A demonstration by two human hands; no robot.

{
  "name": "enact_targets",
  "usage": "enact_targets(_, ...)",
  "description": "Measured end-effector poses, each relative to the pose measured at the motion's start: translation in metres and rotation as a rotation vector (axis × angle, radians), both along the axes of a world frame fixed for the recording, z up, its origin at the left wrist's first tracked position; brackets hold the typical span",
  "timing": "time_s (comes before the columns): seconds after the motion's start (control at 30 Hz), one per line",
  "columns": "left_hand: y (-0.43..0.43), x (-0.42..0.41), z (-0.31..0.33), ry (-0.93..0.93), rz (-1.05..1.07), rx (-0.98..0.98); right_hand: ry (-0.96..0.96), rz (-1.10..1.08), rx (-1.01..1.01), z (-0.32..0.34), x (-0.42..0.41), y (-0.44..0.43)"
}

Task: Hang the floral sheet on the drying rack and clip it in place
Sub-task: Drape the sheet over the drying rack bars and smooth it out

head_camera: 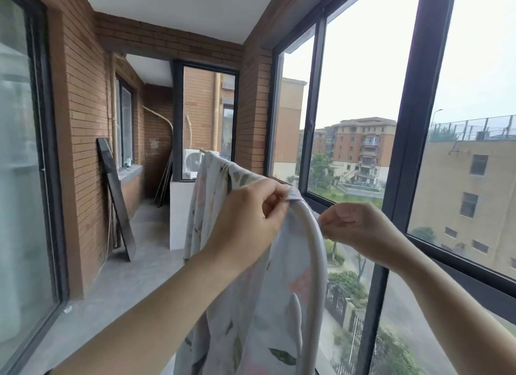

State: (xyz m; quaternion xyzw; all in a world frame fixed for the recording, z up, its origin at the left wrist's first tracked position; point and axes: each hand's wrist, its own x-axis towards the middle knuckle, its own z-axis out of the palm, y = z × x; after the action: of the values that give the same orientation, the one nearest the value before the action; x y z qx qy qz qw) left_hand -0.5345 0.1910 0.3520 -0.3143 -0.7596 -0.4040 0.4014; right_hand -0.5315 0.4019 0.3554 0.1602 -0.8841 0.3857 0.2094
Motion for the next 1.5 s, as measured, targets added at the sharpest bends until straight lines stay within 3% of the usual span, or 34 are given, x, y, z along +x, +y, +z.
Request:
enact_targets(0.13,-0.007,0.003,-0.022,-0.145,-0.086,0.06,0.106,0.055,0.006,0.013,0.012,-0.015)
enact_targets(0.27,-0.011,0.002,-0.05,-0.276,-0.021,0.033,0.226,-0.01,0.139,0.014,0.012,-0.032)
enact_targets(0.37,-0.008,0.002,-0.062,-0.35,-0.005,0.039,0.287,-0.044,0.095,0.009,0.011,-0.033)
enact_targets(0.73,-0.012,0.025,-0.056,-0.221,-0.067,0.152,0.372,-0.155,-0.018,0.0,0.033,-0.02)
enact_targets(1.17,-0.005,0.061,-0.041,-0.022,-0.188,0.059,0.322,-0.243,-0.032,-0.032,0.074,-0.016)
enact_targets(1.5,0.01,0.066,-0.066,-0.112,-0.217,0.022,0.306,-0.306,-0.085,-0.052,0.099,-0.012)
